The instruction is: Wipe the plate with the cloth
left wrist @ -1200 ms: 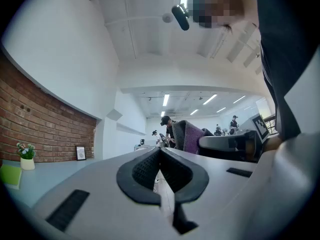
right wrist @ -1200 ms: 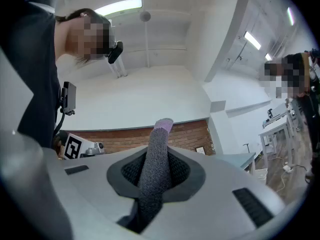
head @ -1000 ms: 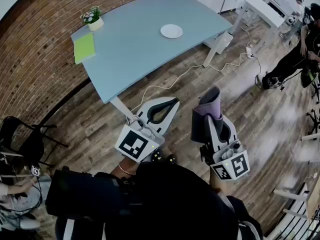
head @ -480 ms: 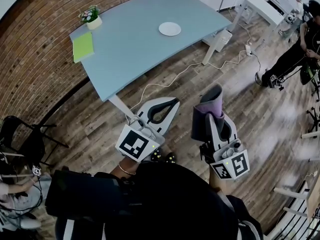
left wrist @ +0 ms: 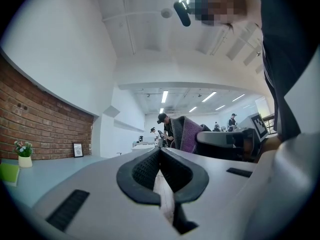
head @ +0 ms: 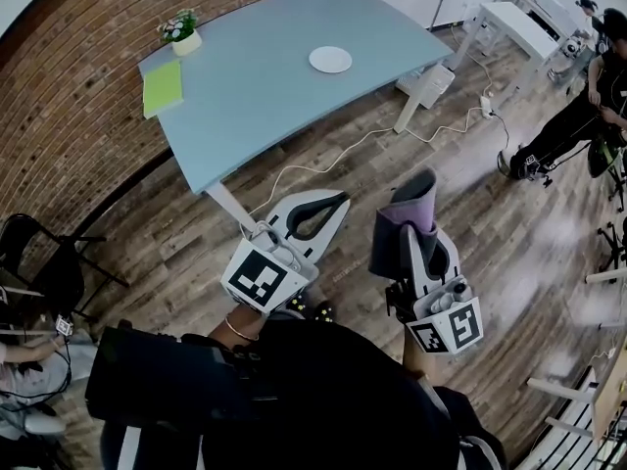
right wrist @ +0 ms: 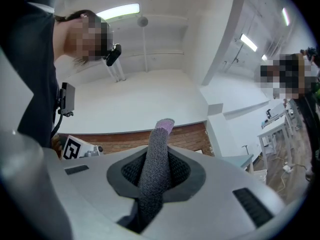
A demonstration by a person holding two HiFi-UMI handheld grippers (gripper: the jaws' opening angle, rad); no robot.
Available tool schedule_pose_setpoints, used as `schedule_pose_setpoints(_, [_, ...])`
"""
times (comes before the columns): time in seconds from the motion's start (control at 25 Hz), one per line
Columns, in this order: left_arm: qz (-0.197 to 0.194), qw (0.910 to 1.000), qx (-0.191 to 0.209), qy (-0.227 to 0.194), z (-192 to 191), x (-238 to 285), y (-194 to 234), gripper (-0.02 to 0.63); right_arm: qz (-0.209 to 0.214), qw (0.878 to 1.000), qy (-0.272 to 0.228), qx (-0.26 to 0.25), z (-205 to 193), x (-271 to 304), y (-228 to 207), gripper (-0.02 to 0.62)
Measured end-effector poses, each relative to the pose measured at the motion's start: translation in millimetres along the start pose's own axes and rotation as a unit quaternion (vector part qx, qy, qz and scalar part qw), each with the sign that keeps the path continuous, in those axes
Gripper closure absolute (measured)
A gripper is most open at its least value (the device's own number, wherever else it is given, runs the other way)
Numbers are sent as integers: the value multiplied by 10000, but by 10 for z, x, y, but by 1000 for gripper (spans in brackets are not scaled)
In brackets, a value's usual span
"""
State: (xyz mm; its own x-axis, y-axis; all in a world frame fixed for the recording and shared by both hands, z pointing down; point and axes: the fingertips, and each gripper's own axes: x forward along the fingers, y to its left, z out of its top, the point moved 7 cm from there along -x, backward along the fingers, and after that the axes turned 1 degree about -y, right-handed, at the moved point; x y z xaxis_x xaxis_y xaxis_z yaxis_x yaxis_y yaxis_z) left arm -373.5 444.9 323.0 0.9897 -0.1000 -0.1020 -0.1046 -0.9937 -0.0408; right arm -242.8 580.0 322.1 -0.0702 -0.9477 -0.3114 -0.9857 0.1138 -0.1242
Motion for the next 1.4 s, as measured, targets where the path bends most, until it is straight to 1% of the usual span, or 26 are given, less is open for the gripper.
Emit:
schedule_pose_setpoints(0.12, [-36, 9999, 113, -1, 1, 25, -95, 611, 276, 9992, 27, -285, 17, -46, 35, 554])
schedule_pose_setpoints(0.2, [-44, 9999, 114, -19, -16, 35, -154, 611, 272, 9990, 84, -354, 11, -81, 20, 554])
schedule_pose_setpoints(0.32, [-78, 9999, 102, -14, -31, 76, -247, 611, 188, 9996, 64, -197, 25, -173, -36, 554])
schedule_pose_setpoints(0.48, [-145, 9997, 180, 1, -18, 100, -334, 611, 99, 9998, 18, -149, 22, -282, -105, 554])
schedule_pose_setpoints(0.6, [-90, 9998, 195, 37, -35, 113, -315, 611, 92, 9999, -10, -41, -1, -280, -157, 554])
schedule_pose_setpoints(0.84, [18, 9998, 188, 91, -67, 234, -164, 611, 148, 9999, 58, 44, -60, -134, -322, 554])
schedule_pose_setpoints(1.0, [122, 9998, 148, 32, -60, 352, 28, 611, 153, 9997, 181, 2, -86, 45, -460, 554])
schedule_pose_setpoints(1.4, [107, 9999, 129, -2, -113, 628, 581, 611, 205, 9993, 313, 61, -232, 599, -735, 554])
